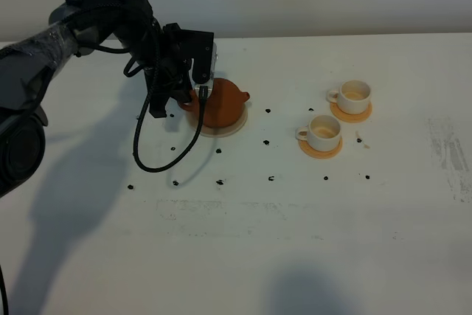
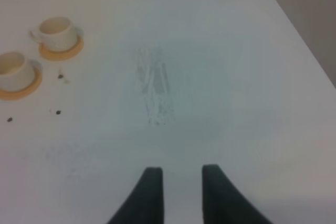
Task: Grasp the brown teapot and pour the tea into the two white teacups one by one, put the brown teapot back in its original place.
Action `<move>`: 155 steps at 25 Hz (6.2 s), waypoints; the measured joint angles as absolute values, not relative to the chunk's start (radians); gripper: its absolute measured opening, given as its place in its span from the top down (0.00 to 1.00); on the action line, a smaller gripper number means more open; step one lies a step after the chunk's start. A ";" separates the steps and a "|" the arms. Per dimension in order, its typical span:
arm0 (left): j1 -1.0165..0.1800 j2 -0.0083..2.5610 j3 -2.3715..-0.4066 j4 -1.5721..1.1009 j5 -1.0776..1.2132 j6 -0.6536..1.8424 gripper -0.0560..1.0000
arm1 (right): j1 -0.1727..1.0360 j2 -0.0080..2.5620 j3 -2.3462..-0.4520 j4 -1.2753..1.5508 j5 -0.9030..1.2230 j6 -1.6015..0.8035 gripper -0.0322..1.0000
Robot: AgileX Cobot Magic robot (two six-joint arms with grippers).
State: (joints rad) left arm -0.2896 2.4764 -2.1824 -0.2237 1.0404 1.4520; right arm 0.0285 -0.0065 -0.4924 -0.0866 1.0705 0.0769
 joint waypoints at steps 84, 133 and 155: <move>-0.611 2.436 -2.224 0.159 0.826 1.353 0.87 | 0.029 -0.006 -0.492 -0.086 1.071 0.077 0.76; -0.664 2.455 -2.224 0.328 0.757 1.460 0.87 | 0.029 -0.006 -0.492 -0.086 1.071 0.077 0.76; -0.676 2.455 -2.224 0.345 0.724 1.580 0.87 | 0.029 -0.006 -0.492 -0.086 1.071 0.077 0.76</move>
State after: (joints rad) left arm -0.6763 2.4553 -2.2243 0.3448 0.7239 1.5803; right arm 0.0285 -0.0065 -0.4924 -0.0863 1.0705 0.0769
